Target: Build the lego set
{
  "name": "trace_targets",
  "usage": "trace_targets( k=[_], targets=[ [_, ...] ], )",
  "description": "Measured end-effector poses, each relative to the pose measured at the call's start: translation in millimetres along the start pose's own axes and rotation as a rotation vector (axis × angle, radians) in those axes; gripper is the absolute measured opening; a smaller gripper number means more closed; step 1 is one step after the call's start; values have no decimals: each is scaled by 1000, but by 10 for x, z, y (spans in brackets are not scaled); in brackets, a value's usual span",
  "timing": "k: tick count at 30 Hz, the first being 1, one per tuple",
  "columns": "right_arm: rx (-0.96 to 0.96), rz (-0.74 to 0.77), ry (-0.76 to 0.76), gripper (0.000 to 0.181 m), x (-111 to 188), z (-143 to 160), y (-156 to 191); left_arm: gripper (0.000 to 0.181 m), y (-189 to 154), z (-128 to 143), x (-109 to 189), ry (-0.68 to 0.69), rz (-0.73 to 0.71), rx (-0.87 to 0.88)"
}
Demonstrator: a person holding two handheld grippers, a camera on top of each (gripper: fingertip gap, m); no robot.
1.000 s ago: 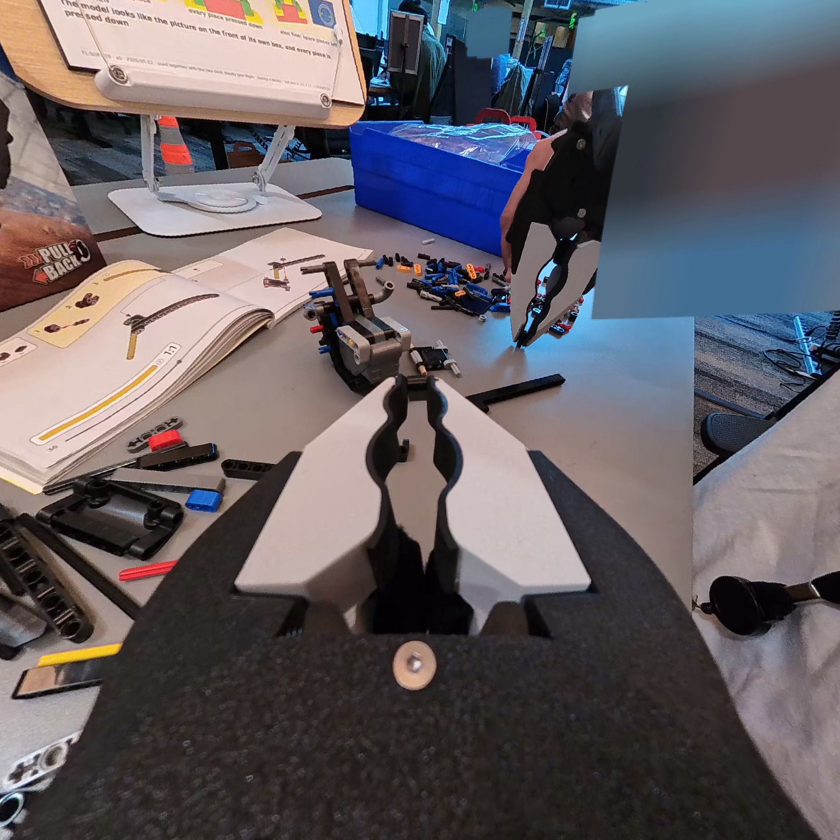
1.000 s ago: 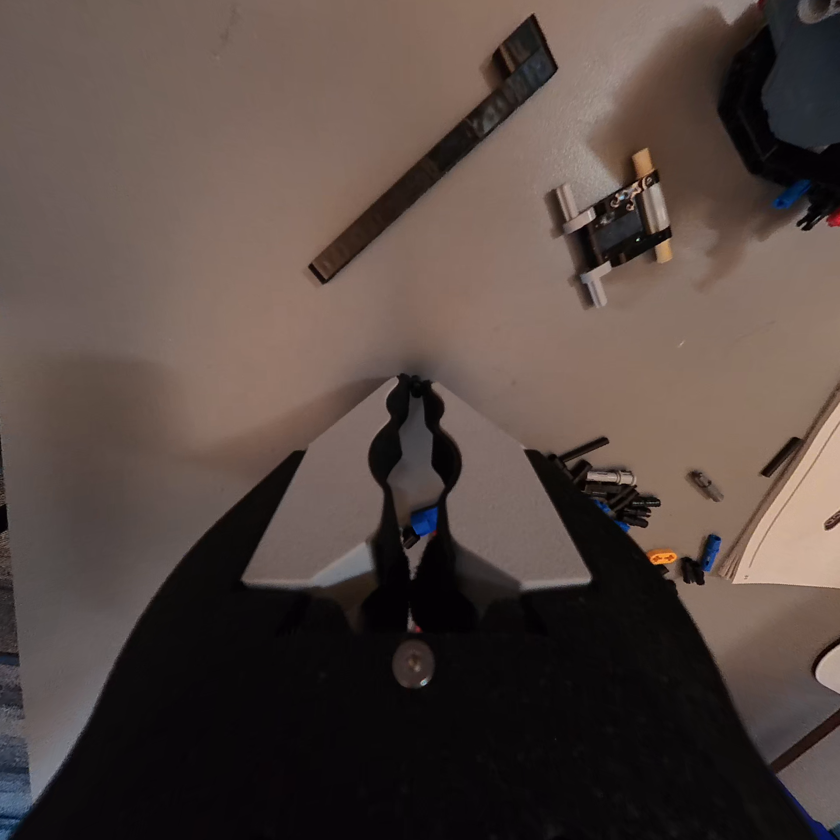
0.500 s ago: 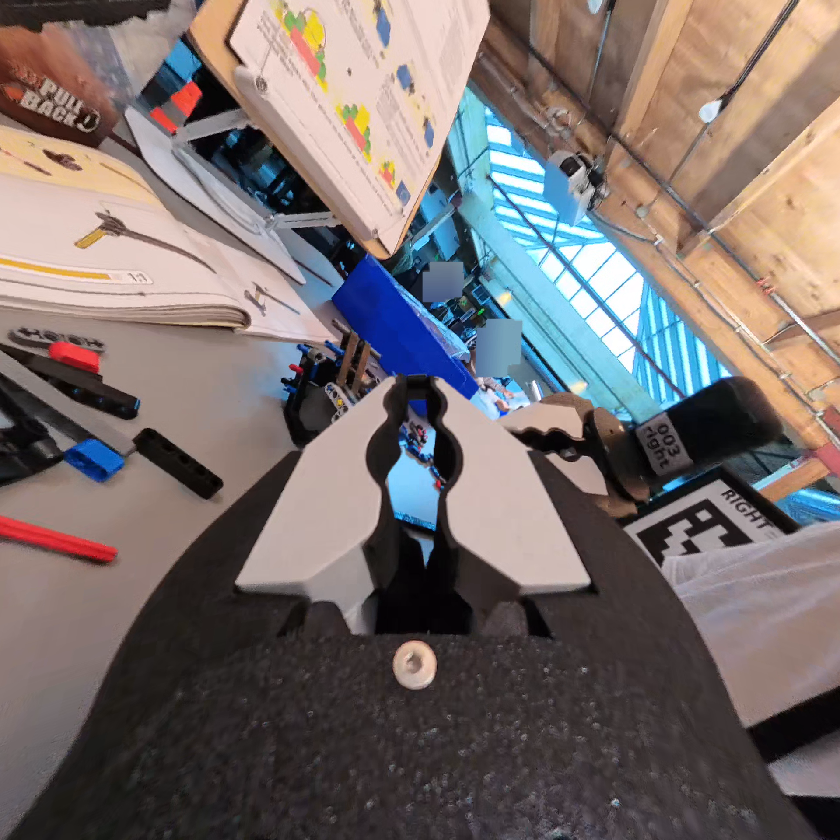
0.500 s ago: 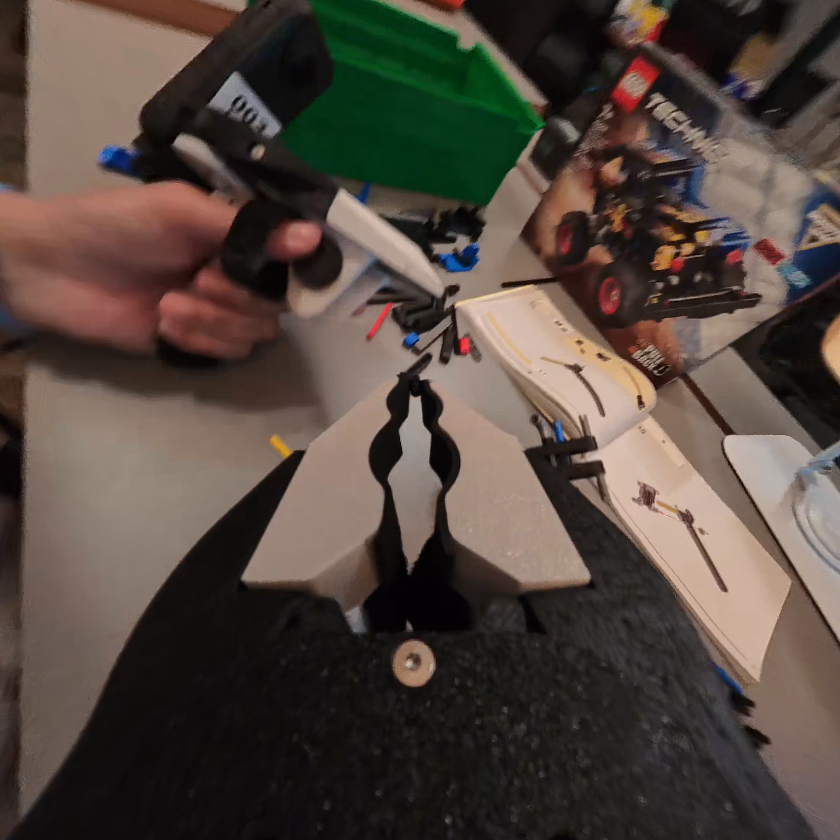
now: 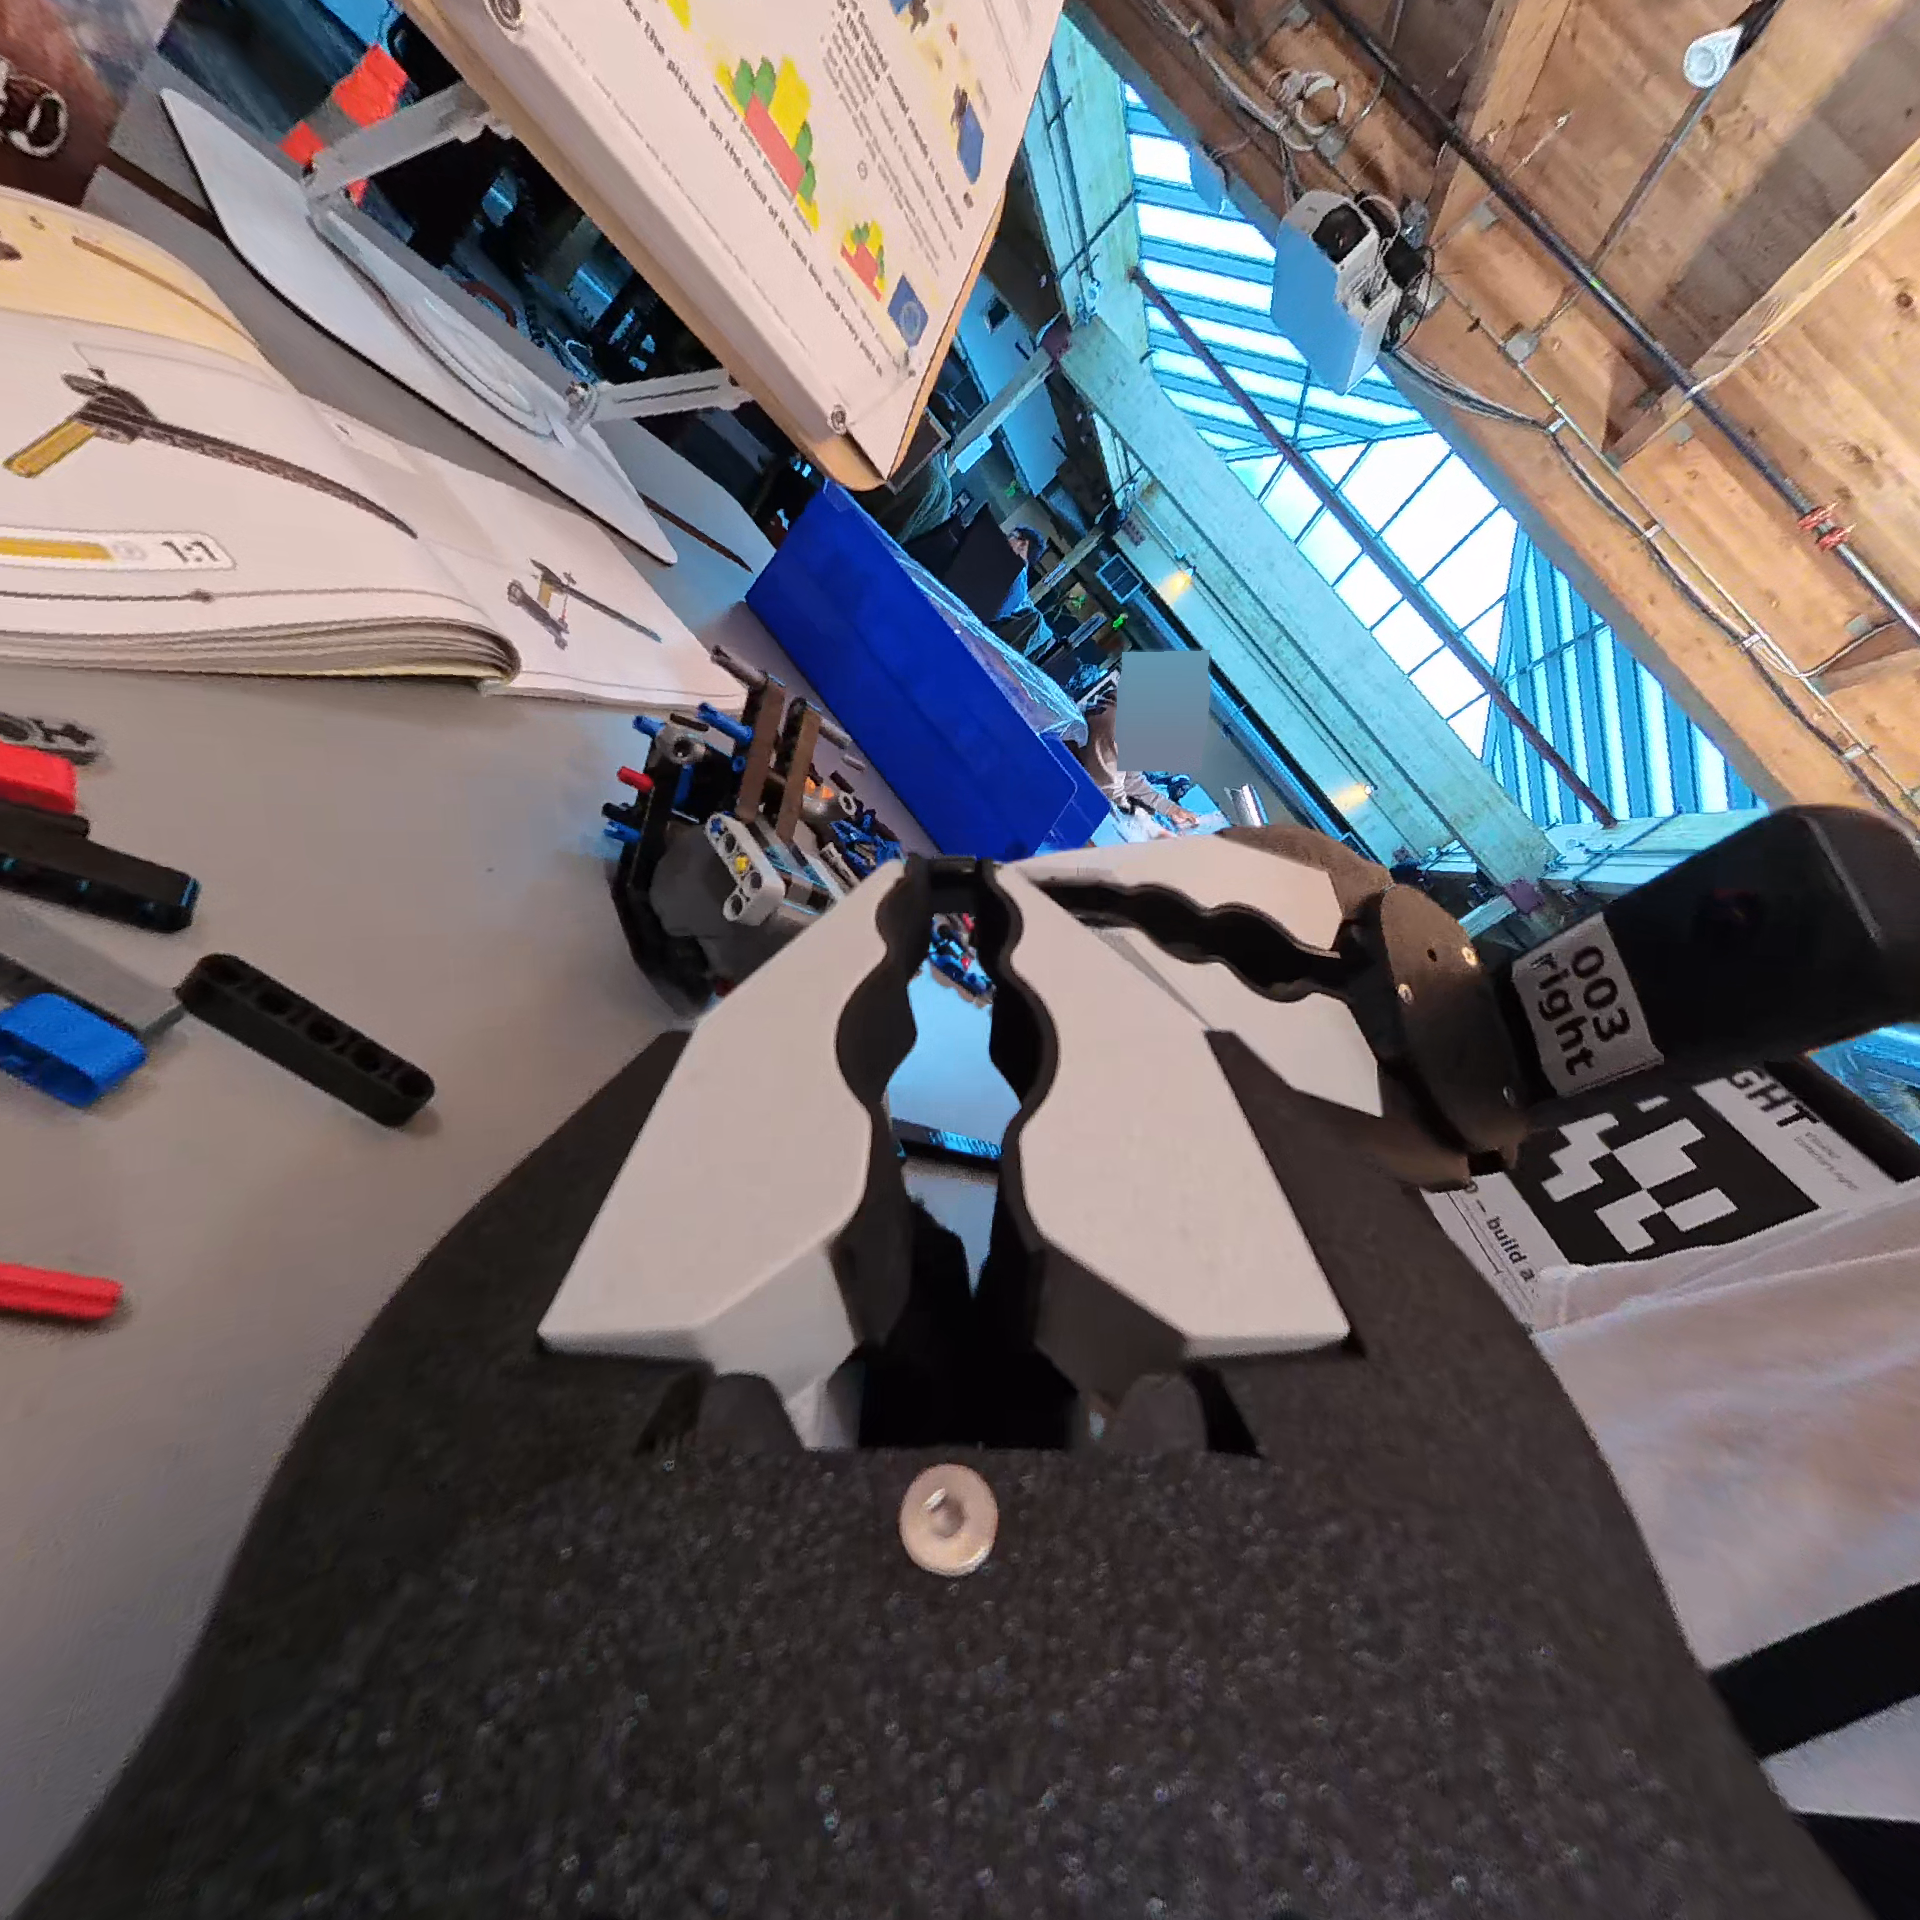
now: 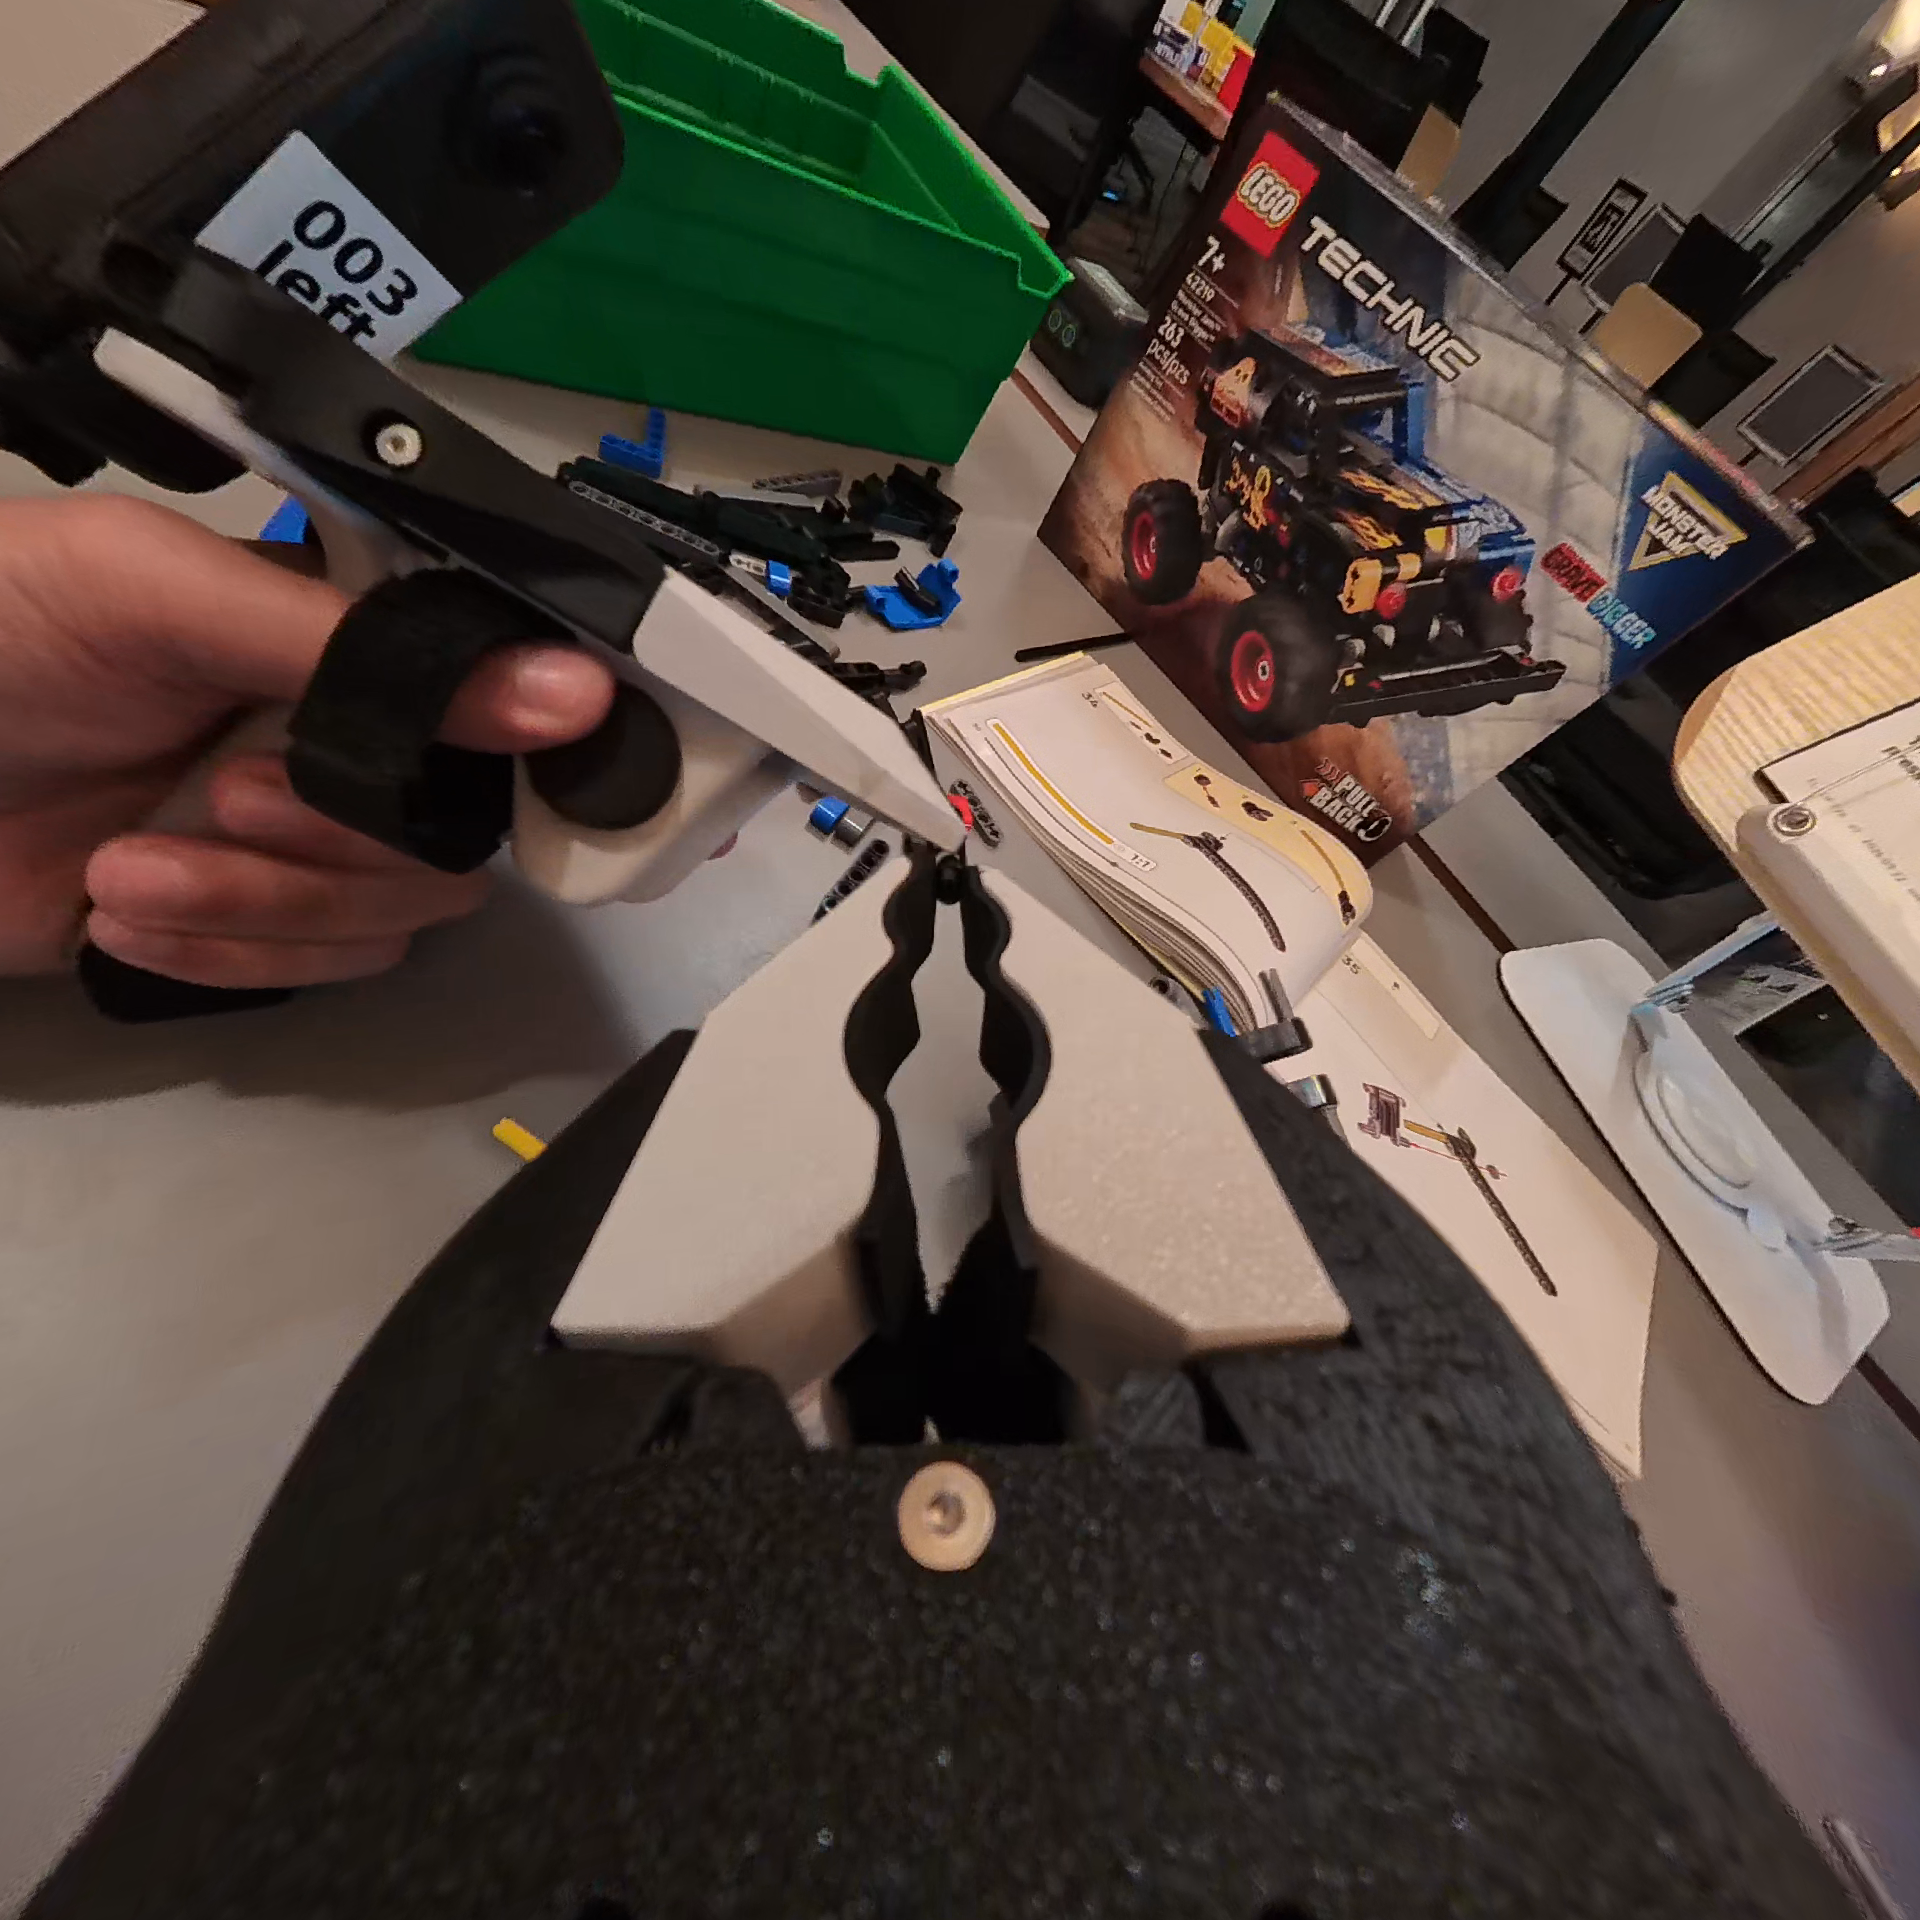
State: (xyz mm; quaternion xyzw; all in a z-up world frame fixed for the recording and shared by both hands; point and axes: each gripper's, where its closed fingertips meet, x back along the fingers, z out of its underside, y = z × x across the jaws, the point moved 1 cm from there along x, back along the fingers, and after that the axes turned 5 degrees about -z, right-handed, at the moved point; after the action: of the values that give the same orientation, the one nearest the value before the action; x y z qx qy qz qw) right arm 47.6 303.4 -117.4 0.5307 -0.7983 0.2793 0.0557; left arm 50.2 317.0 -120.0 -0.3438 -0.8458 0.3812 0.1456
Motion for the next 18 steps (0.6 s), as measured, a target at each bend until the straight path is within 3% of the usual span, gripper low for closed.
trace_targets(
  k=[10, 15, 18],
  targets=[
    [76, 18, 7, 4, 21, -2, 5, 6, -28, 27, -13, 39, 51, 49],
    [191, 89, -76, 4, 77, -97, 9, 6, -104, -1, 14, 31, 185, 253],
    [152, 61, -109, 4, 90, -106, 14, 6, -127, -1, 22, 23, 227, 329]
  ],
)
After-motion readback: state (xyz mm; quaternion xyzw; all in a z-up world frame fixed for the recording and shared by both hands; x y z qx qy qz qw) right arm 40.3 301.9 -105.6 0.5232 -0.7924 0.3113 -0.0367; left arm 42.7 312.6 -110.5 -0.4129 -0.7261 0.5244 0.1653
